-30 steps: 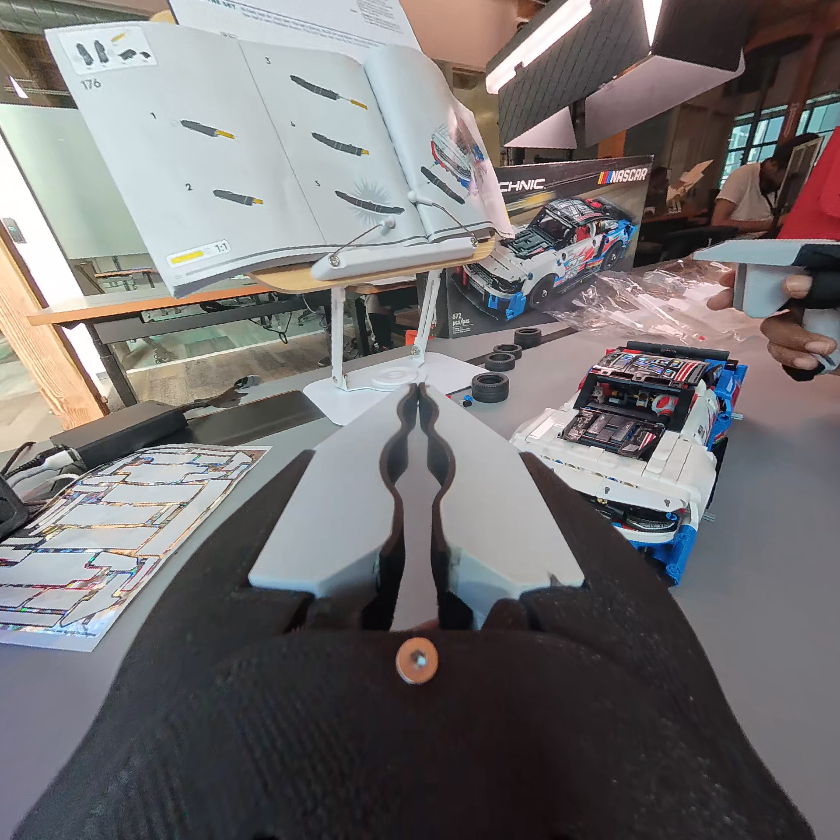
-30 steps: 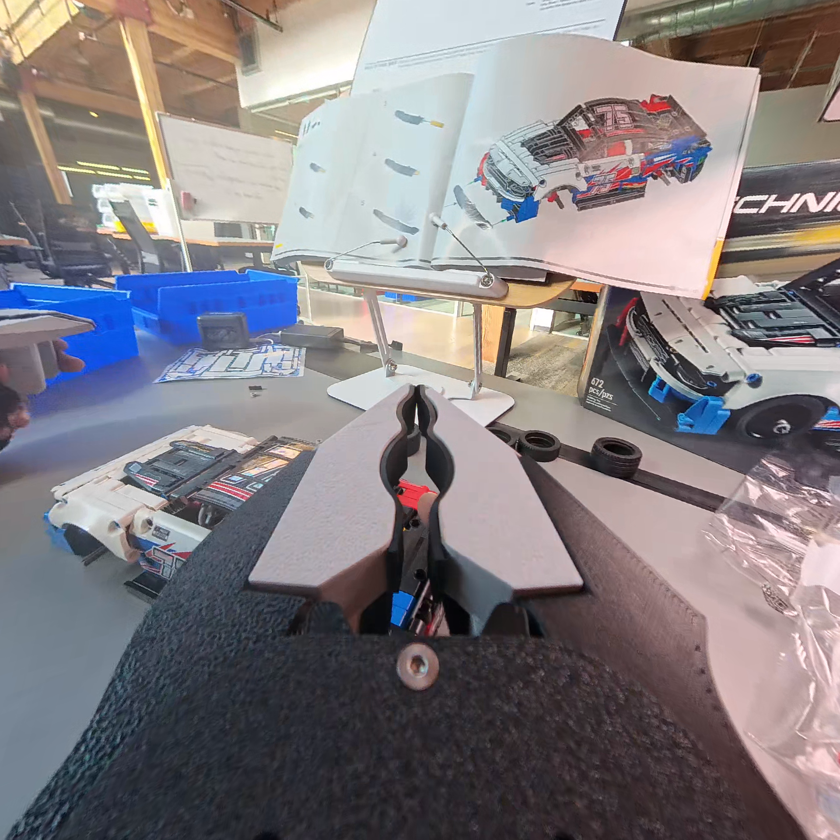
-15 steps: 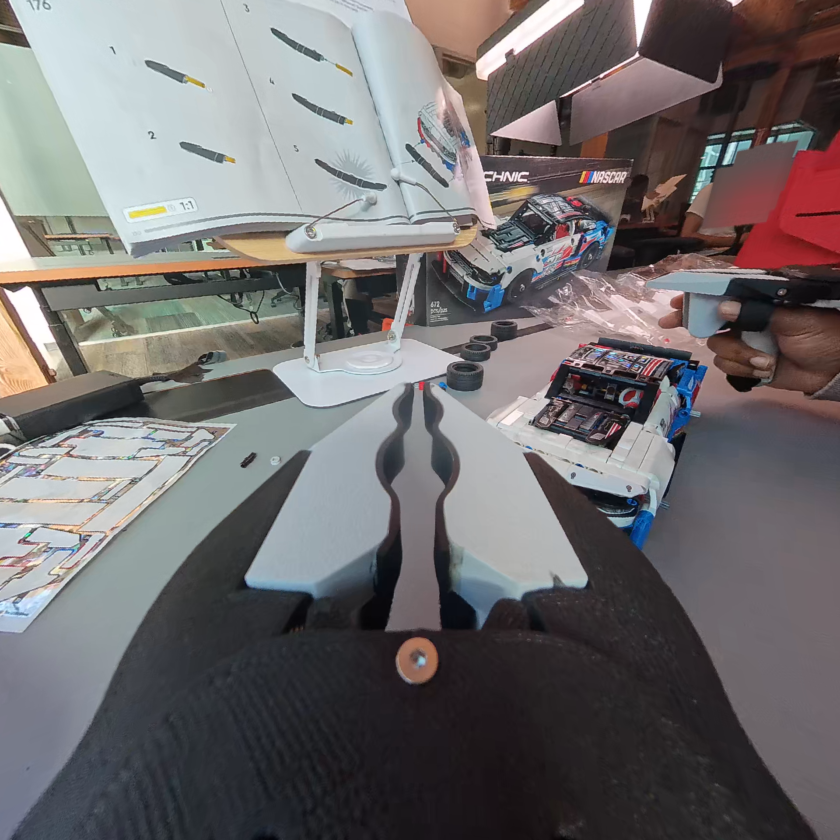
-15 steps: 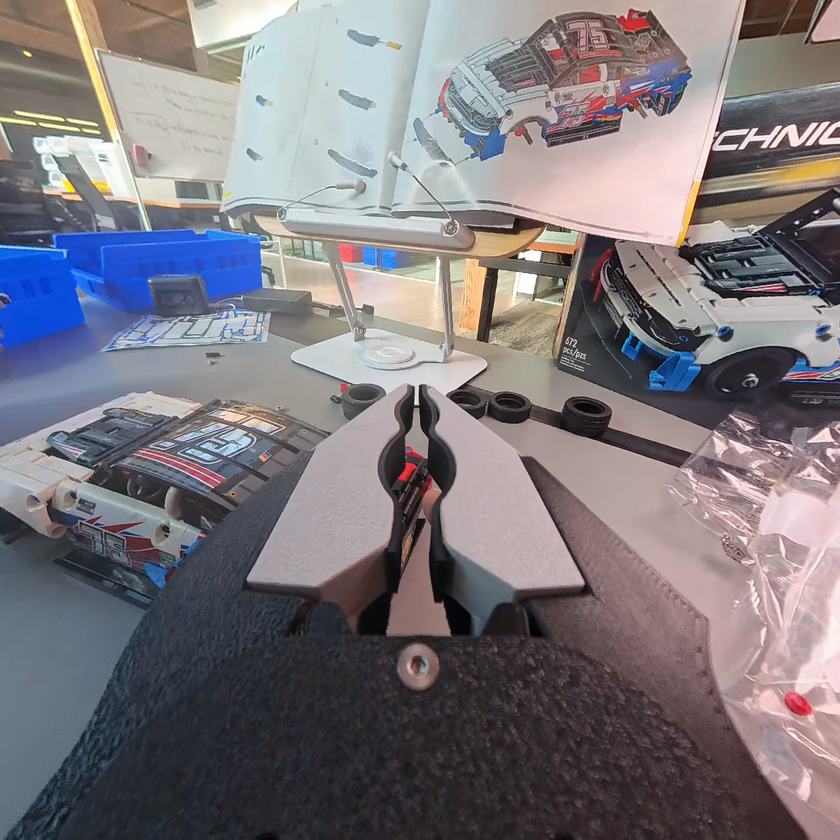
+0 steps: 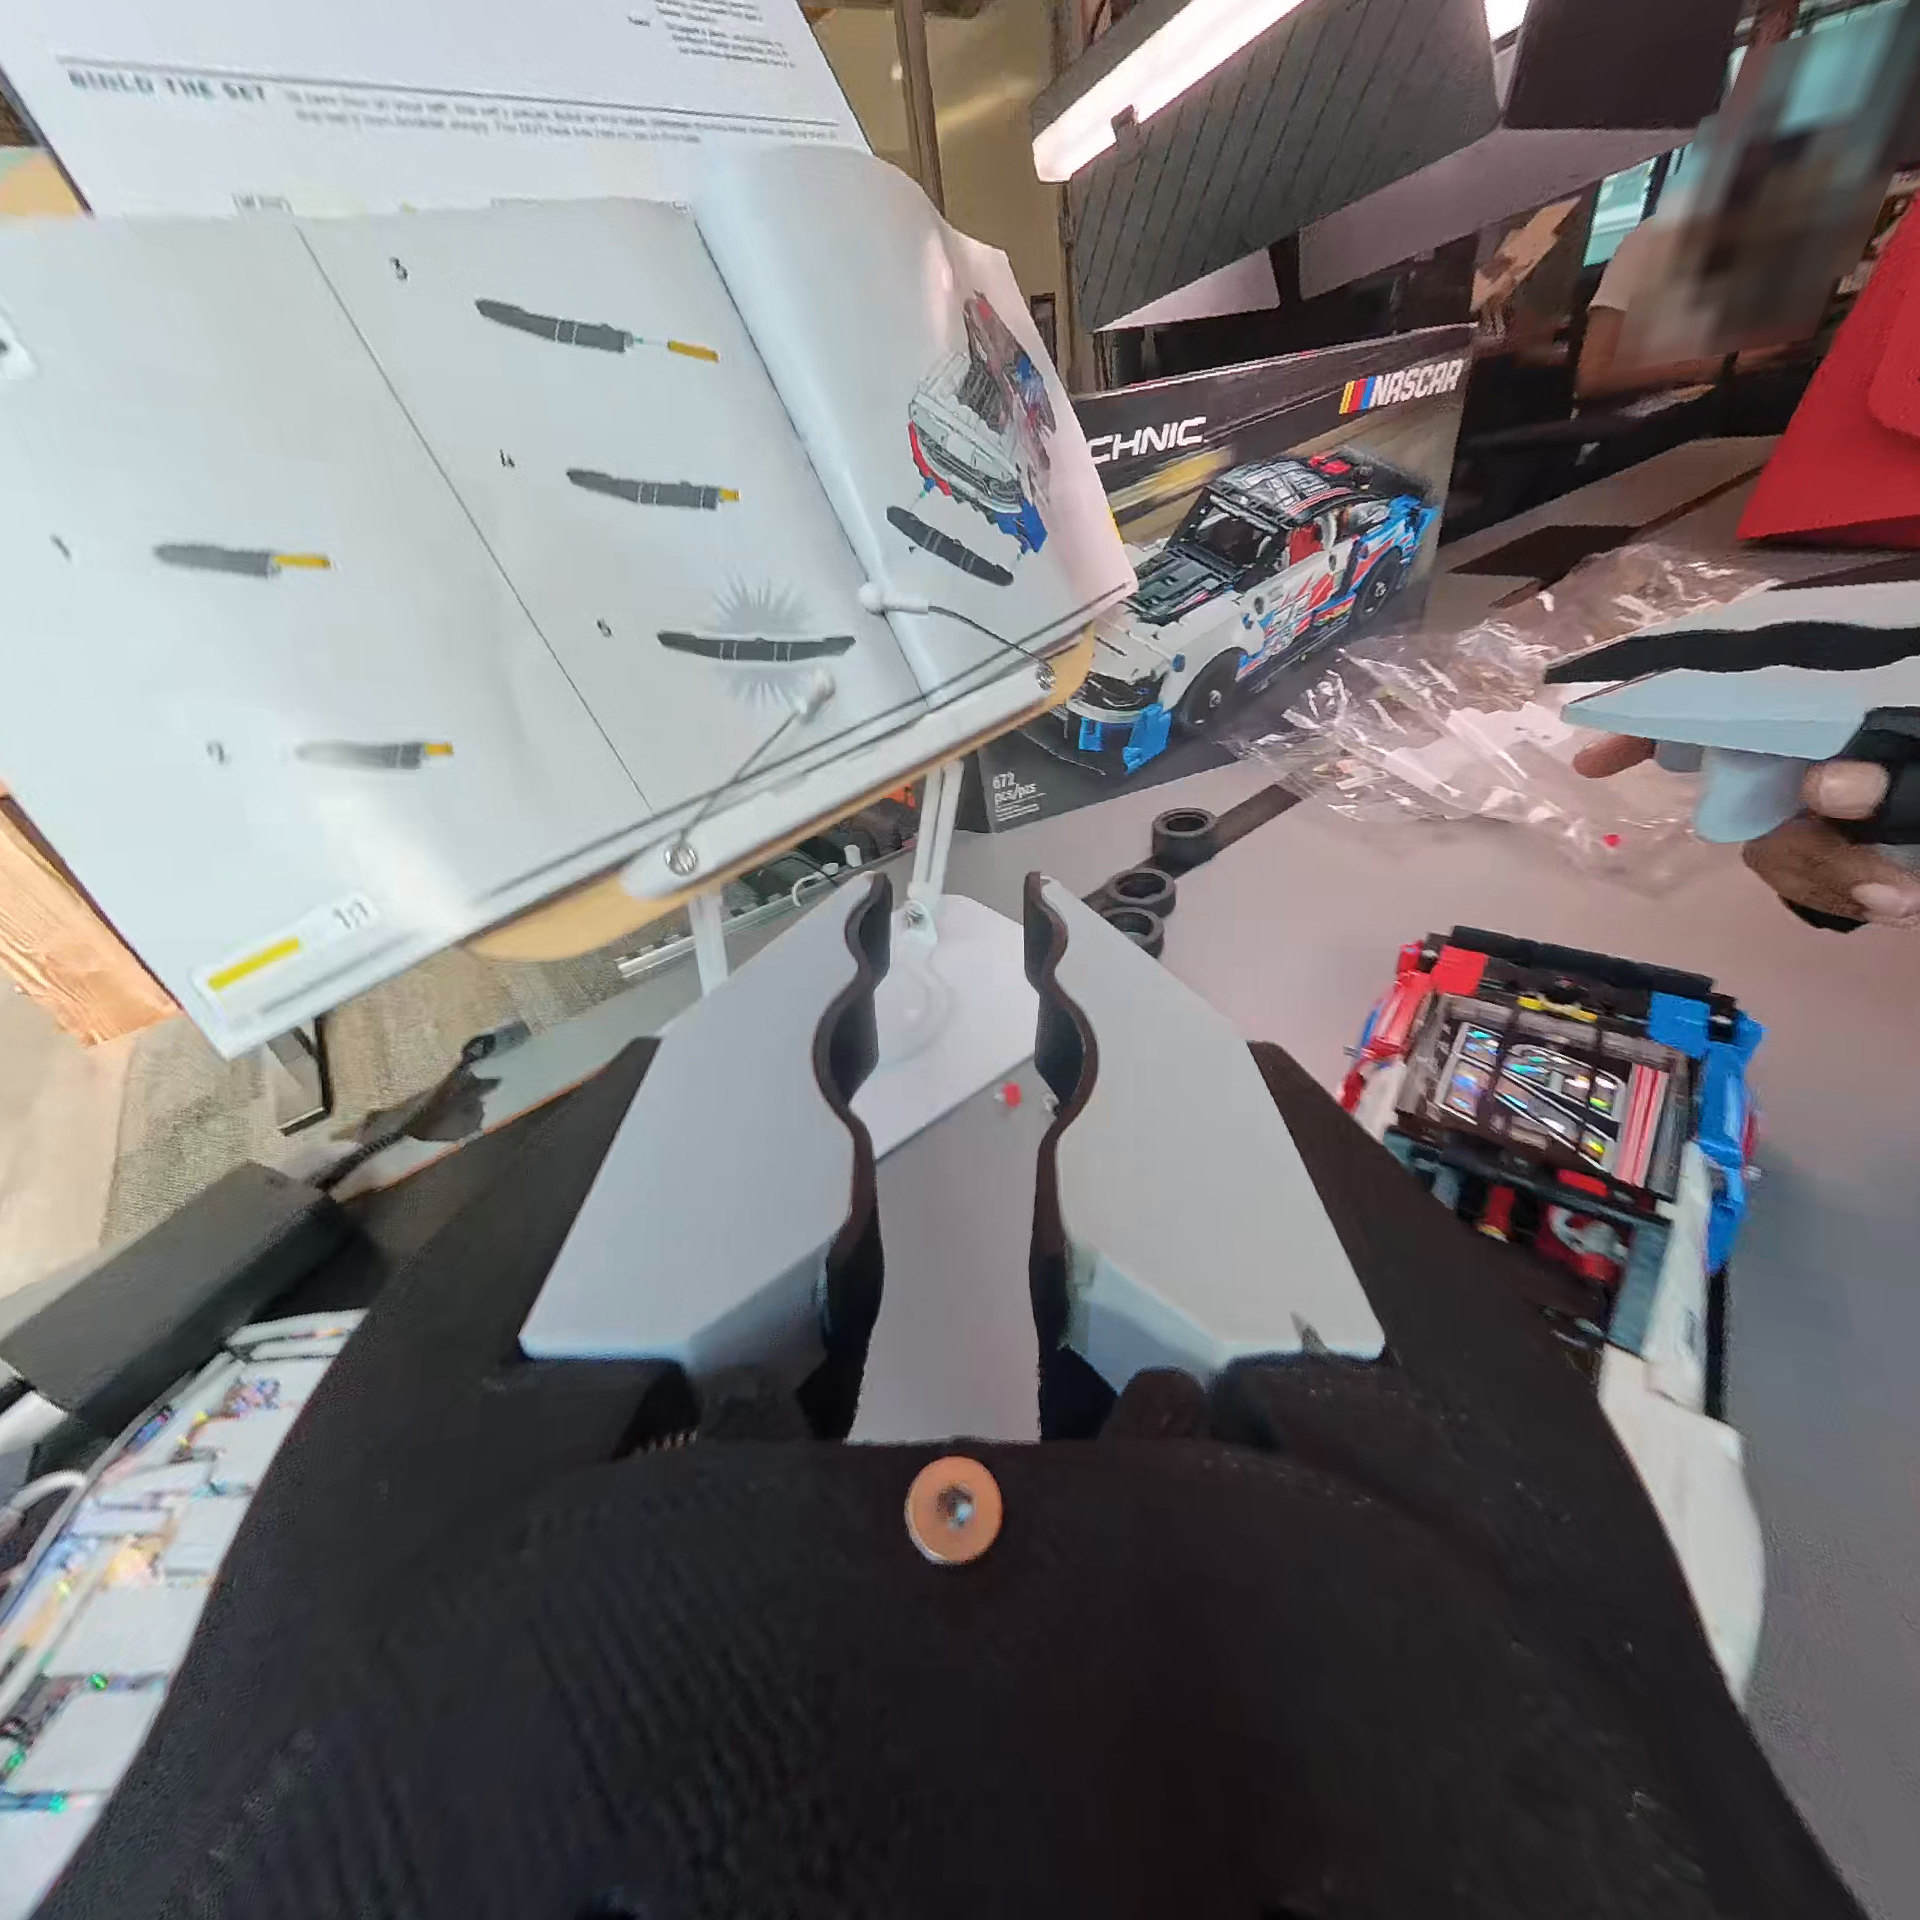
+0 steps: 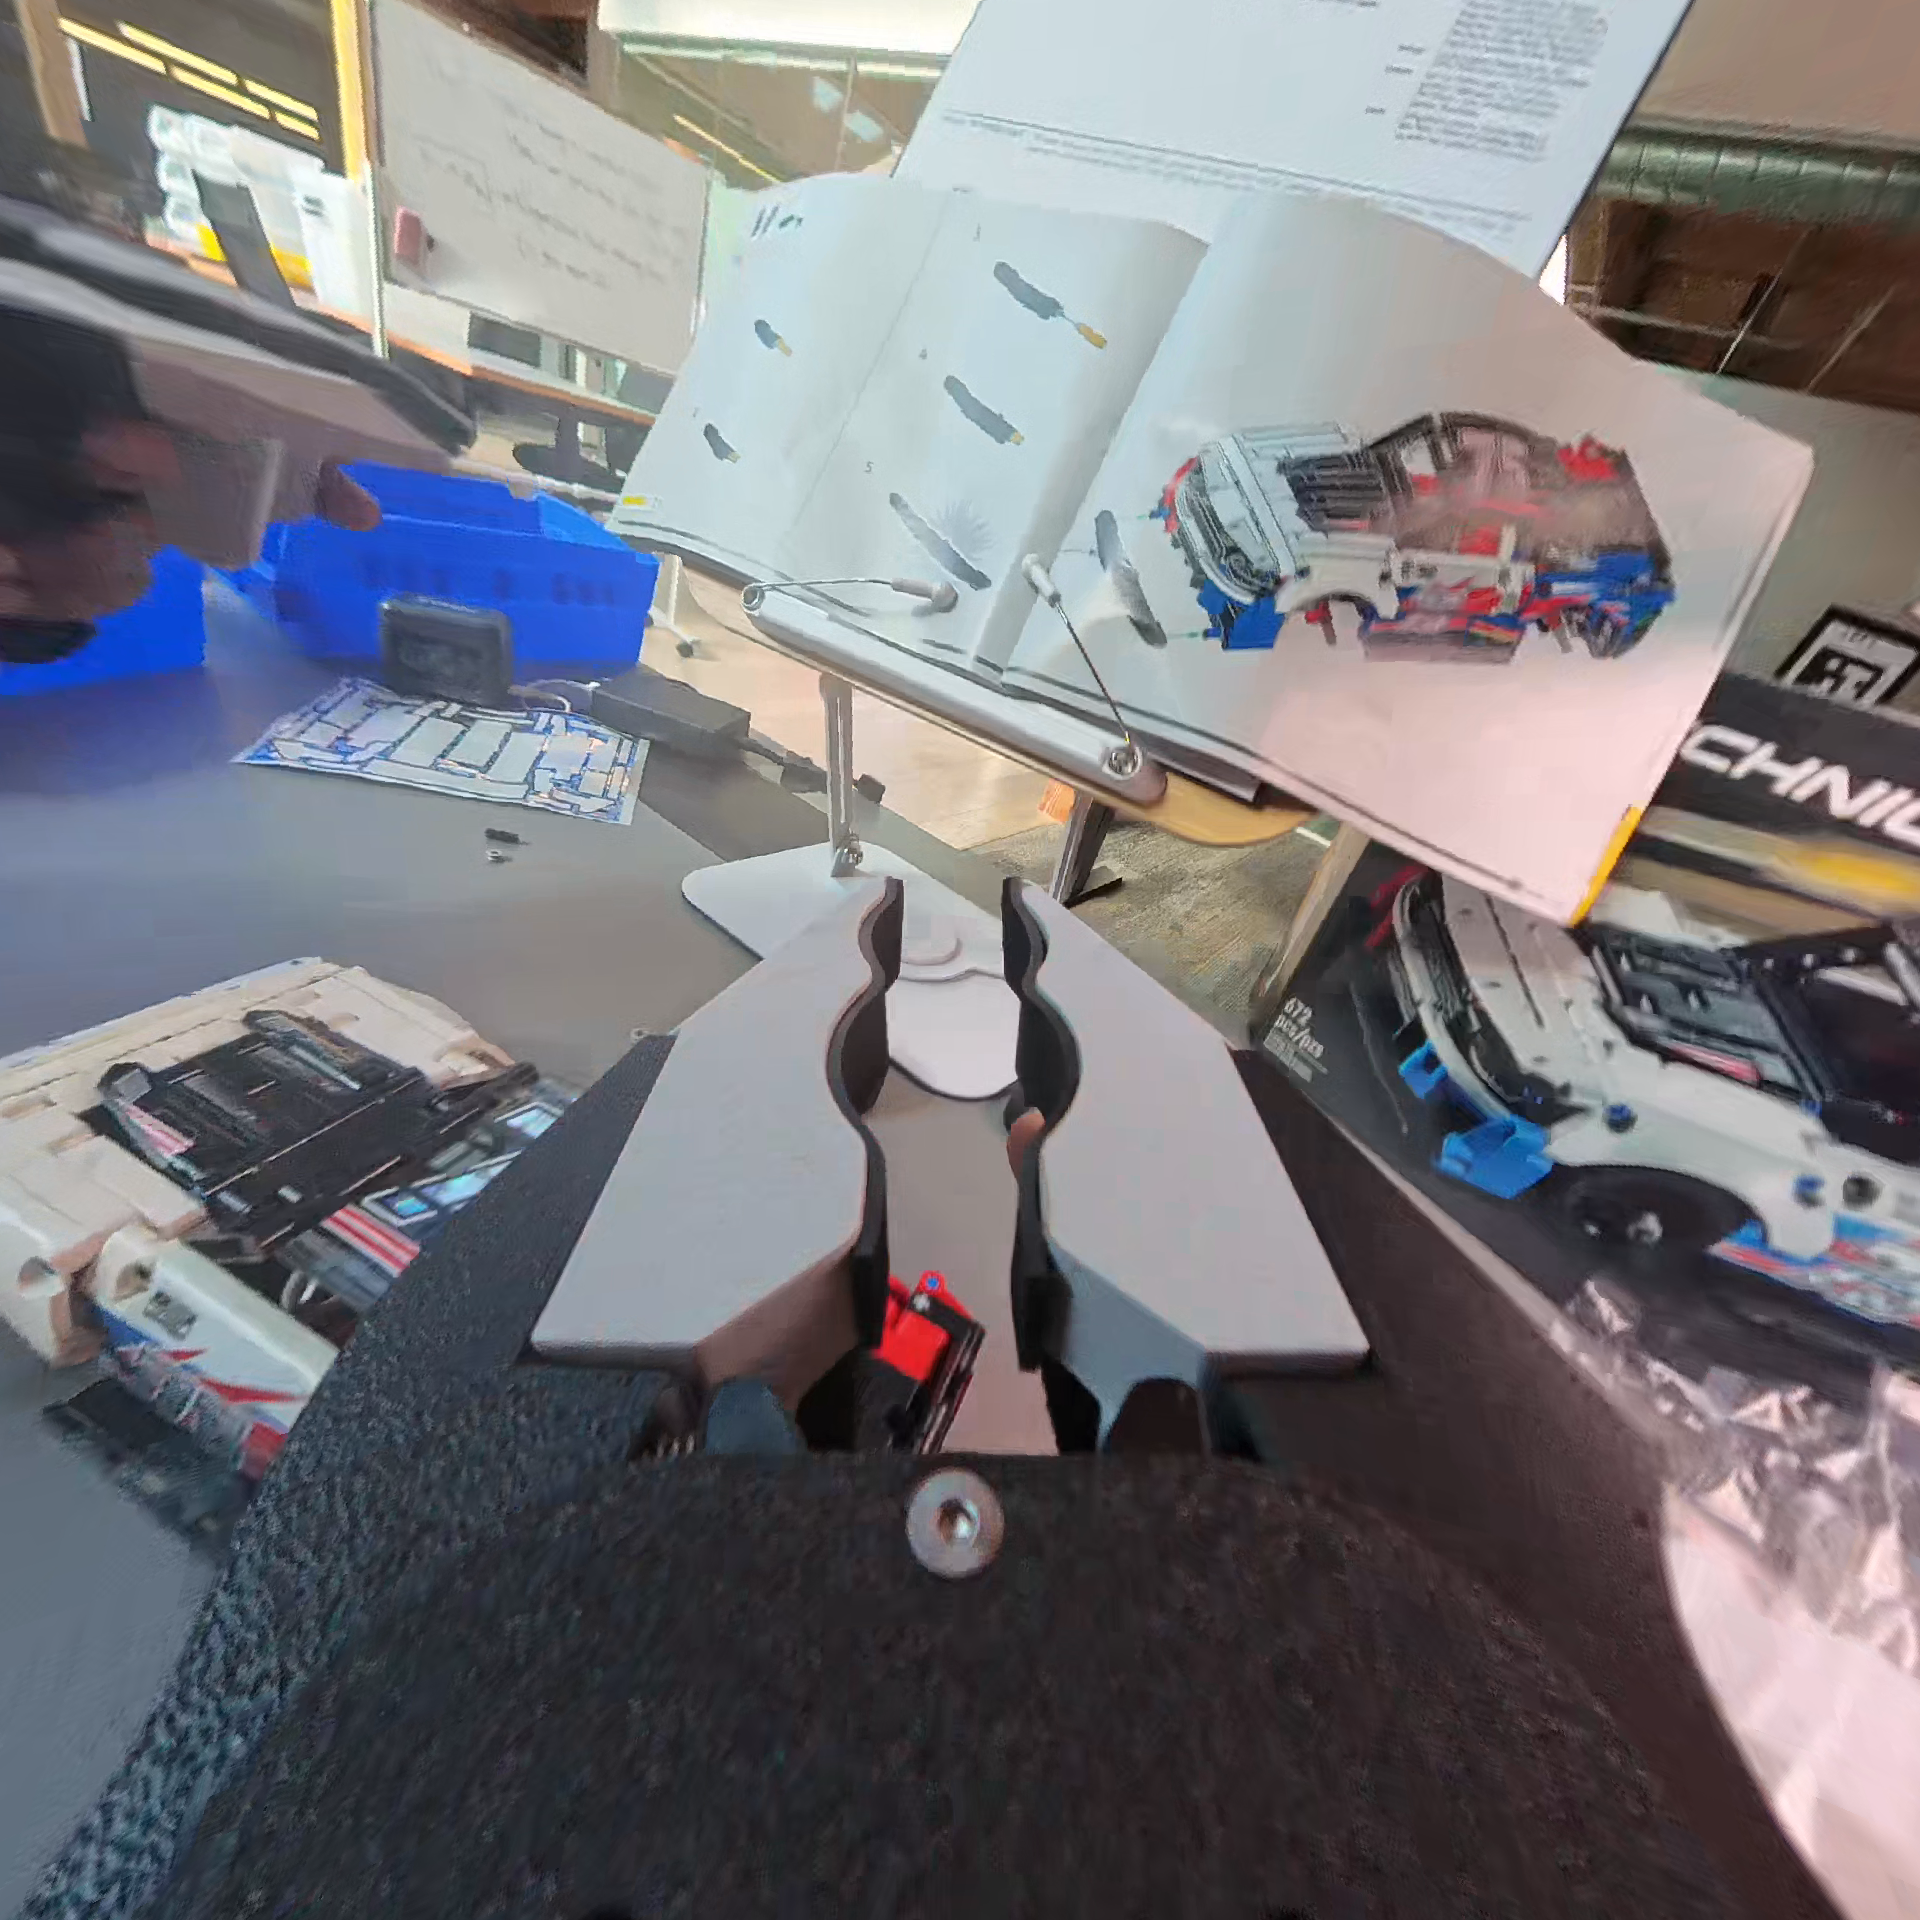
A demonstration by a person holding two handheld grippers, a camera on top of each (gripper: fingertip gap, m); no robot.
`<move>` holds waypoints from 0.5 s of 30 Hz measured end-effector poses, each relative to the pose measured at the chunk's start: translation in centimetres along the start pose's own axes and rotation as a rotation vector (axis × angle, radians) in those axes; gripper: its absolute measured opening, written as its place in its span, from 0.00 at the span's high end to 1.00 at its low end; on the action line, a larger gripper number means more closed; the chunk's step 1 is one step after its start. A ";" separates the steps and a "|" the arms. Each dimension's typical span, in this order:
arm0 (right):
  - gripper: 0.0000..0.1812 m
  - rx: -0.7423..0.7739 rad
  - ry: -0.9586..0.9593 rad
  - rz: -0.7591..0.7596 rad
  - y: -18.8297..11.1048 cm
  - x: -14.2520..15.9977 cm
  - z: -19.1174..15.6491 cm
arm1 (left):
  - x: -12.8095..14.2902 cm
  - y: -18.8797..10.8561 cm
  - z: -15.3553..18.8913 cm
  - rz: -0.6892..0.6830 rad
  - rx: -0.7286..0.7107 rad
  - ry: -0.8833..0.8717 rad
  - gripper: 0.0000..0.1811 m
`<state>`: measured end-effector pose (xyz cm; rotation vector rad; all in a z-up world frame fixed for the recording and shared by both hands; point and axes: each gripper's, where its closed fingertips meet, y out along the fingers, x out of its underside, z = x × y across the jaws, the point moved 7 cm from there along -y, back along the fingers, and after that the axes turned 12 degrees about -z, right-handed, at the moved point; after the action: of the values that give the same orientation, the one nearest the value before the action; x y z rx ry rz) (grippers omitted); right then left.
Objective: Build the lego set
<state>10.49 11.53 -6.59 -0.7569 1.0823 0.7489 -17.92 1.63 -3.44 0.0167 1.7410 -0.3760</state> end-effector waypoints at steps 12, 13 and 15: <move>0.86 0.161 -0.475 -0.257 19.9 -8.6 2.7 | -3.3 15.3 -5.6 -0.347 -0.139 0.393 0.92; 0.86 0.173 -0.498 -0.276 20.7 -8.2 2.9 | -3.3 15.4 -5.6 -0.329 -0.132 0.414 0.94; 0.87 0.196 -0.528 -0.254 21.1 -7.8 3.1 | -3.3 15.1 -5.9 -0.281 -0.146 0.420 1.00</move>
<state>-7.76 24.18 -1.82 -0.4776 0.5575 0.5694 -19.61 18.09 -3.01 -0.2743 2.1914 -0.4726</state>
